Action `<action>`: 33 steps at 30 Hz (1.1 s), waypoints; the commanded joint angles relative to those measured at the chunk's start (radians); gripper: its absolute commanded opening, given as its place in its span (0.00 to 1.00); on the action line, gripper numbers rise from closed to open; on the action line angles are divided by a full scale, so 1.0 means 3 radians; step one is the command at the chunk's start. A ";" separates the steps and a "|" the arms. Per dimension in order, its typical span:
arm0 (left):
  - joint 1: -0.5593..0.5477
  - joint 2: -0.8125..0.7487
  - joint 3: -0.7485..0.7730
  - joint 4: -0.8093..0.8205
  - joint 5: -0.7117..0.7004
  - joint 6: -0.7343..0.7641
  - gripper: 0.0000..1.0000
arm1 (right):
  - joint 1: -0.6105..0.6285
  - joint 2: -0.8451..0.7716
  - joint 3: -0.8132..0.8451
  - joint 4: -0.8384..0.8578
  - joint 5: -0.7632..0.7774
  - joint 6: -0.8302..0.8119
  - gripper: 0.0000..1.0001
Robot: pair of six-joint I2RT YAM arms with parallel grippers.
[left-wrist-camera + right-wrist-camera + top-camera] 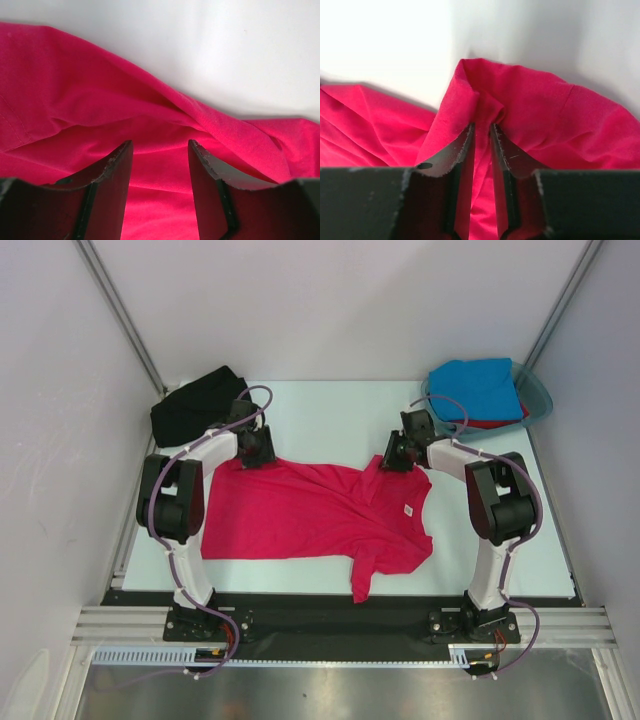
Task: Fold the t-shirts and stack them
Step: Fold the tshirt
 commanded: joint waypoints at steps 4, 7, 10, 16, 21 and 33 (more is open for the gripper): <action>-0.0019 -0.0083 0.0017 -0.0011 -0.0020 0.0008 0.54 | -0.0038 0.0040 -0.0019 0.0133 -0.0097 0.0053 0.24; -0.0019 -0.0078 0.0027 -0.0011 -0.0010 0.0008 0.54 | -0.0043 0.0009 -0.0065 0.0143 -0.0107 0.0058 0.26; -0.0019 -0.0073 0.0032 -0.0011 -0.0010 0.0008 0.54 | -0.0038 -0.0077 -0.0127 0.0153 -0.0056 0.0053 0.28; -0.0019 -0.0062 0.0032 -0.0011 0.0005 0.0003 0.54 | -0.0068 -0.0164 -0.0183 0.0112 -0.0010 0.0022 0.27; -0.0019 -0.0078 0.0042 -0.0011 0.0005 0.0003 0.54 | -0.0084 -0.0200 -0.0234 0.0117 0.0015 0.0012 0.27; -0.0019 -0.0052 0.0068 -0.0021 0.0011 0.0008 0.54 | -0.0120 -0.0160 -0.0250 0.0169 -0.0041 -0.0004 0.27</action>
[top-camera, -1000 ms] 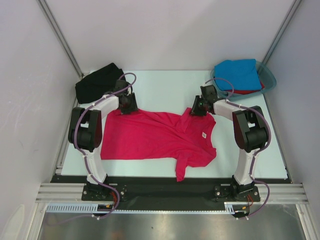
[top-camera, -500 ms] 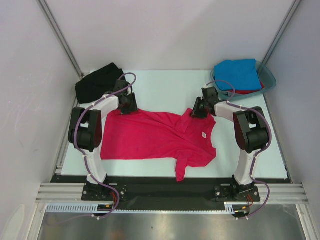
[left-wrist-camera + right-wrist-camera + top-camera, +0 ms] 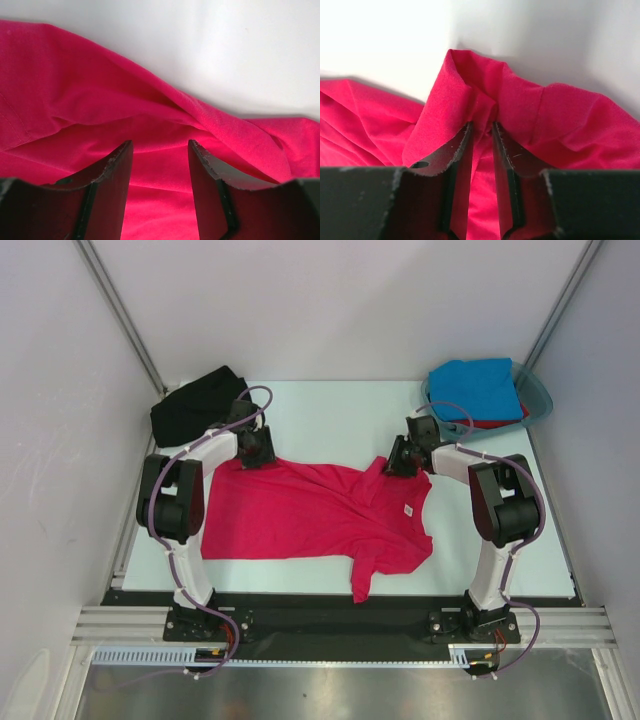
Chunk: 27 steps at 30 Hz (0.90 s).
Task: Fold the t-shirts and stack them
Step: Fold the tshirt
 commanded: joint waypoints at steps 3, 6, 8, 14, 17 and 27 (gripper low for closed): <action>-0.0019 -0.0042 0.0083 -0.0019 0.0016 0.0013 0.54 | -0.0051 -0.0008 0.0070 0.0072 -0.0094 -0.0023 0.27; -0.0019 -0.0047 0.0083 -0.0019 0.0016 0.0008 0.54 | -0.0051 0.0109 0.0131 0.0133 -0.0202 0.0018 0.27; -0.0019 -0.0037 0.0088 -0.0019 0.0005 0.0018 0.54 | -0.0051 0.0151 0.0177 0.0139 -0.0238 0.0034 0.27; -0.0019 -0.0026 0.0083 -0.0024 0.0006 0.0013 0.54 | -0.0046 0.0258 0.0269 0.0174 -0.0361 0.0024 0.24; -0.0019 -0.0021 0.0083 -0.0019 0.0000 0.0013 0.54 | -0.0051 0.0263 0.0259 0.0190 -0.0376 0.0018 0.19; -0.0019 -0.0011 0.0078 -0.0008 0.0016 0.0008 0.54 | -0.0036 -0.0150 0.0039 0.0267 -0.0361 -0.0068 0.00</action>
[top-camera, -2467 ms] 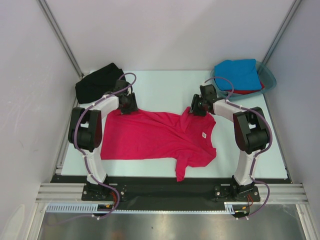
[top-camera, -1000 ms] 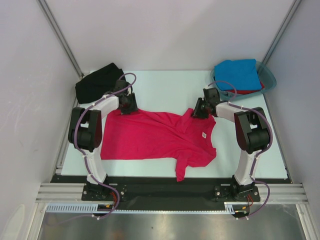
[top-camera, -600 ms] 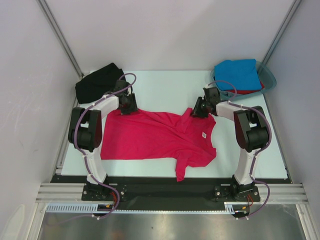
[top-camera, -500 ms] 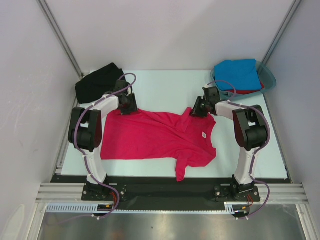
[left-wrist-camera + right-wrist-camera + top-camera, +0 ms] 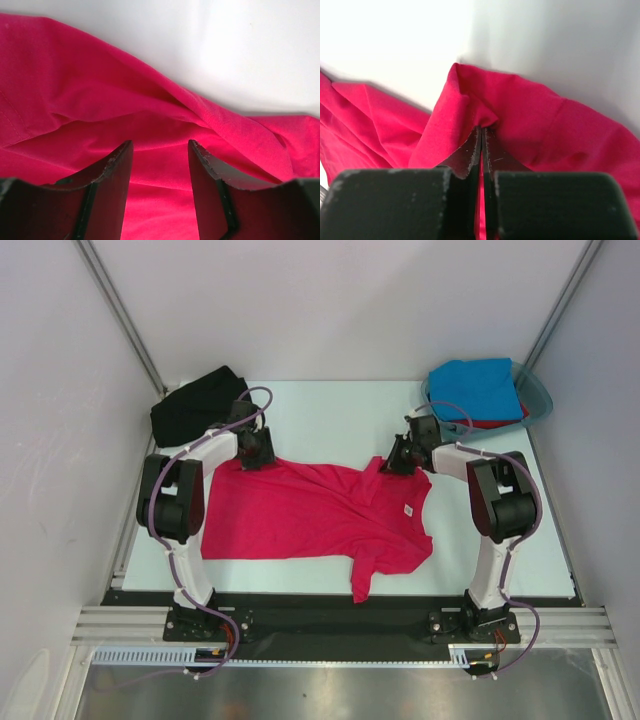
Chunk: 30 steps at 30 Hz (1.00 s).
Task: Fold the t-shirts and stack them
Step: Fold the tshirt
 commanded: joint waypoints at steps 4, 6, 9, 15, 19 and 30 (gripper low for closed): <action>-0.0019 -0.0038 0.0058 0.0050 0.0021 0.0003 0.54 | 0.0023 -0.0641 -0.0156 0.0007 0.0100 -0.0176 0.00; -0.0019 -0.0048 0.0047 0.0065 0.0036 -0.0002 0.54 | 0.0028 -0.0784 -0.0207 -0.0065 0.0182 -0.0201 0.00; -0.0019 -0.0058 0.0032 0.0081 0.0062 -0.0008 0.54 | 0.0064 -0.1030 -0.0232 -0.0213 0.0284 -0.0258 0.00; -0.0030 -0.0053 0.0022 0.0111 0.0097 -0.0018 0.54 | 0.0191 -0.1547 -0.0390 -0.0520 0.0524 -0.0273 0.00; -0.0040 -0.0048 0.0017 0.0127 0.0113 -0.0018 0.54 | 0.0314 -0.1828 -0.0574 -0.0724 0.0591 -0.0156 0.00; -0.0076 -0.0058 -0.0004 0.0132 0.0144 -0.0013 0.54 | 0.0923 -0.2339 -0.0989 -0.1399 0.1552 0.0422 0.04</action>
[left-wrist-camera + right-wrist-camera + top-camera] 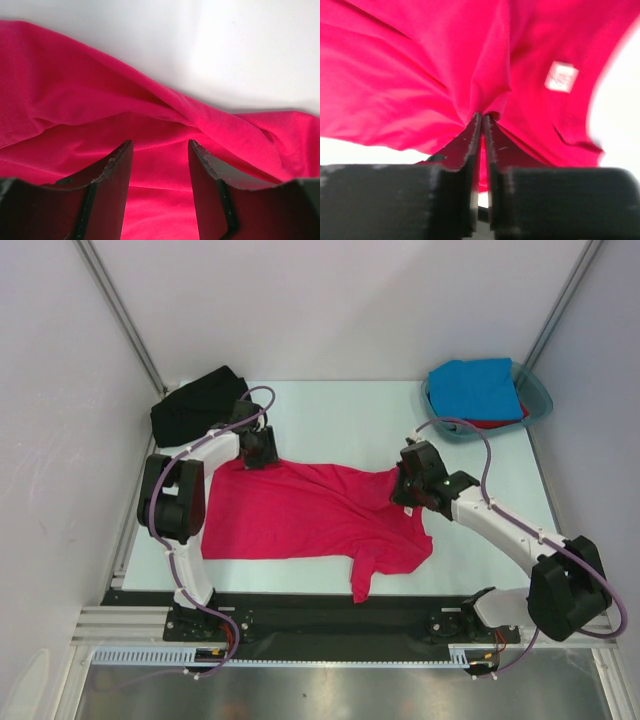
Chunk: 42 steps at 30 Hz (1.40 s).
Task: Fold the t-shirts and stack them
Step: Fold the tshirt
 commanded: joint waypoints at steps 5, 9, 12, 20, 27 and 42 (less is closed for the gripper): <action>-0.0043 -0.0069 -0.0009 0.0063 0.0047 -0.0001 0.54 | 0.0097 -0.0395 -0.0217 -0.0419 0.0885 0.0398 0.45; -0.0043 -0.0069 0.0001 0.0058 0.0052 -0.0006 0.54 | 0.0056 -0.0421 -0.0084 -0.0379 0.1326 0.0184 0.68; -0.0048 -0.0058 0.0012 0.0043 0.0052 -0.0006 0.54 | -0.0199 -0.0156 0.0003 -0.0154 0.1097 -0.0031 0.68; -0.0048 -0.0048 0.0032 0.0028 0.0021 0.0004 0.54 | -0.0573 0.0852 0.0309 0.0700 0.0304 -0.0298 0.64; -0.0048 -0.0007 0.0042 -0.0003 -0.0040 0.0030 0.54 | -0.0680 0.1205 0.0656 0.0829 0.0043 -0.0374 0.62; -0.0048 0.0064 0.0088 -0.0039 -0.0076 0.0045 0.54 | -0.0778 0.1431 0.0934 0.0691 -0.0102 -0.0410 0.53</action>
